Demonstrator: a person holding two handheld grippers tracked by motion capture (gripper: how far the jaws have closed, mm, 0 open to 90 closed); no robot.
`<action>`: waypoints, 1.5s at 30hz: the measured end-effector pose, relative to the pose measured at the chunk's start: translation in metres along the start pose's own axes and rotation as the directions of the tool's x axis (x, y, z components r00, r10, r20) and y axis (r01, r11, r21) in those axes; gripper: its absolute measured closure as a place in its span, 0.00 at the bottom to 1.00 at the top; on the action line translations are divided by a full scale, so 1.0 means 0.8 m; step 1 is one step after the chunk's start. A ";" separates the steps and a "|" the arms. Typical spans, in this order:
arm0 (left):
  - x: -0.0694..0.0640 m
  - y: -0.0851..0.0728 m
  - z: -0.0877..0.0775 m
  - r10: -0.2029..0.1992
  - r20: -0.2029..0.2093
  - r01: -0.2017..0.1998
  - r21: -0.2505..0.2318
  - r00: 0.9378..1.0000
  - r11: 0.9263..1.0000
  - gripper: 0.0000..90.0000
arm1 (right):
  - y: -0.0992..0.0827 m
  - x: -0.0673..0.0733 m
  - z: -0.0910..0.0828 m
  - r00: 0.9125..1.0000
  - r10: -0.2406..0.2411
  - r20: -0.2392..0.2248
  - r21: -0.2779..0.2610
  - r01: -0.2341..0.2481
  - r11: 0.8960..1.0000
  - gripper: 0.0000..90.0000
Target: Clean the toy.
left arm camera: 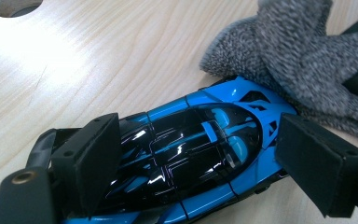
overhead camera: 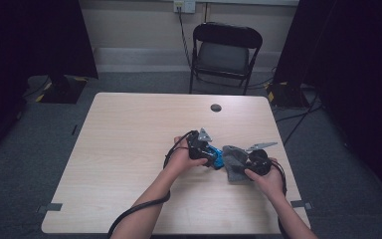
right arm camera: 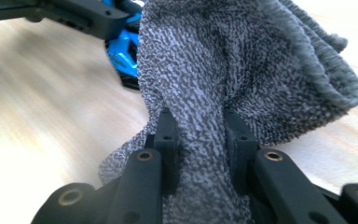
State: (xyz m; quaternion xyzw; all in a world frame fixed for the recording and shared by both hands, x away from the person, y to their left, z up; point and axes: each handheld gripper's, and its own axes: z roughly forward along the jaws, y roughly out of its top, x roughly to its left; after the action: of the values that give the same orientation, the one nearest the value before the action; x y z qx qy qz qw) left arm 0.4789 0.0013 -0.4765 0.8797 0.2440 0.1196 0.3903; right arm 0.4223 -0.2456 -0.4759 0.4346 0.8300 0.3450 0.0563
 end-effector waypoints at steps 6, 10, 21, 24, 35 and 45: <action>0.001 0.000 0.000 0.003 0.001 -0.003 0.002 1.000 1.000 0.16 | -0.005 0.009 0.000 0.999 -0.008 -0.034 0.006 0.008 1.000 0.80; 0.001 0.000 0.000 0.002 0.001 -0.002 0.003 1.000 1.000 0.16 | -0.009 0.018 0.000 0.998 -0.016 -0.064 0.004 0.017 1.000 0.80; 0.000 0.000 0.000 0.003 0.000 -0.003 0.001 1.000 1.000 0.16 | -0.011 0.060 0.010 0.984 -0.092 -0.153 0.026 0.097 0.995 0.80; 0.000 -0.001 0.000 0.002 -0.001 -0.002 -0.001 1.000 1.000 0.16 | -0.011 0.071 0.014 0.978 -0.112 -0.177 0.030 0.119 0.992 0.79; 0.000 -0.001 0.000 0.001 -0.001 -0.001 -0.004 1.000 1.000 0.16 | -0.016 0.078 0.014 0.956 -0.119 -0.270 0.022 0.129 0.991 0.80; -0.001 -0.001 0.000 0.003 -0.001 -0.003 -0.006 1.000 1.000 0.16 | -0.027 0.078 -0.013 0.951 -0.138 -0.278 0.006 0.145 0.989 0.79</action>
State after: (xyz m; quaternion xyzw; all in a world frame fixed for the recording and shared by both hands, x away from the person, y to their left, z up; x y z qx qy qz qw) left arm 0.4782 0.0016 -0.4770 0.8787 0.2426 0.1213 0.3928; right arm 0.3647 -0.2119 -0.4688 0.3223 0.8632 0.3864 -0.0414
